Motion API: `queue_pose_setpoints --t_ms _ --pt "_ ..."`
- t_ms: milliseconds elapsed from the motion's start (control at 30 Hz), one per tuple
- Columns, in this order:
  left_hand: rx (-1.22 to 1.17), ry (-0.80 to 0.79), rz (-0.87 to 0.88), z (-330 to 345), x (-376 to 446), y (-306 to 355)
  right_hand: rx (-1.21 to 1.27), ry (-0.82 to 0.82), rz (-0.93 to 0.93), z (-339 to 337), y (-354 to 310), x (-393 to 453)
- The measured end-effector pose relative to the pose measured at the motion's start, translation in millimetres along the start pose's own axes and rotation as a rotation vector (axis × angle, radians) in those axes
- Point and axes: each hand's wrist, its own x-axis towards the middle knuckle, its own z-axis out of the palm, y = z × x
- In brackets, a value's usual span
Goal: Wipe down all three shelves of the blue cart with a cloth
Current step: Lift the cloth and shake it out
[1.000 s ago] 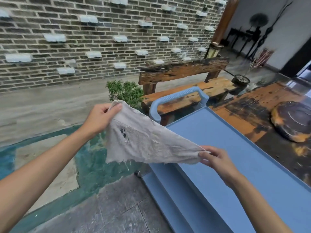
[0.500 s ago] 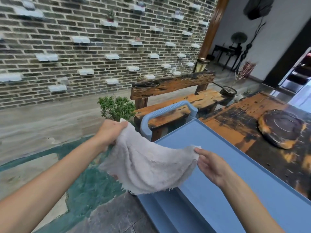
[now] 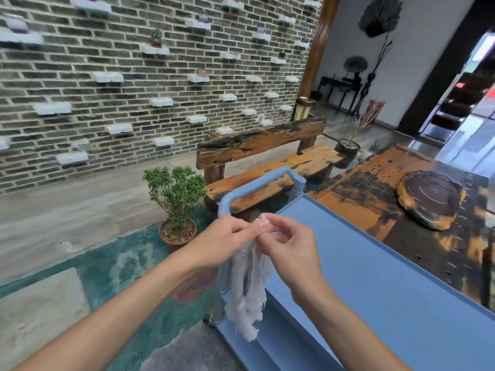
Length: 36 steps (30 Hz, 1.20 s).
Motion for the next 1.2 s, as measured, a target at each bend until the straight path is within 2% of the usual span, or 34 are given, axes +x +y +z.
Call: queue_pose_setpoints --t_ms 100,167,267,333,367,433,500,600,700,900,1100,1200 --pt "-0.045 -0.038 -0.002 -3 4 -3 -0.089 -0.037 -0.050 0 -1 1" --pt "-0.076 -0.036 -0.015 -14 7 -9 -0.128 -0.142 -0.087 -1 -1 5" --pt "-0.074 -0.051 0.011 -33 11 -17 0.017 -0.297 -0.093 -11 2 16" --pt "-0.004 -0.061 0.055 -47 15 -17 -0.141 -0.246 -0.188 -18 15 30" --pt "0.035 -0.064 0.085 -53 18 -15 -0.270 -0.276 -0.207 -21 22 39" --pt "0.095 -0.068 0.127 -64 26 -10 -0.367 -0.435 -0.098 -24 34 55" --pt "0.138 -0.064 0.145 -73 35 -5 -0.254 -0.528 0.028 -24 47 67" --pt "0.228 -0.049 0.184 -86 48 -7 -0.243 -0.439 -0.022 -25 62 81" --pt "0.282 -0.009 0.162 -100 63 -19 -0.392 -0.338 -0.118 -37 60 97" --pt "0.208 0.033 0.122 -126 113 -36 -0.659 -0.157 -0.295 -67 25 154" --pt "0.339 0.026 0.199 -135 207 -26 -0.725 0.020 -0.354 -89 8 211" --pt "0.393 0.011 0.190 -137 265 -16 -0.687 0.076 -0.301 -99 13 244"
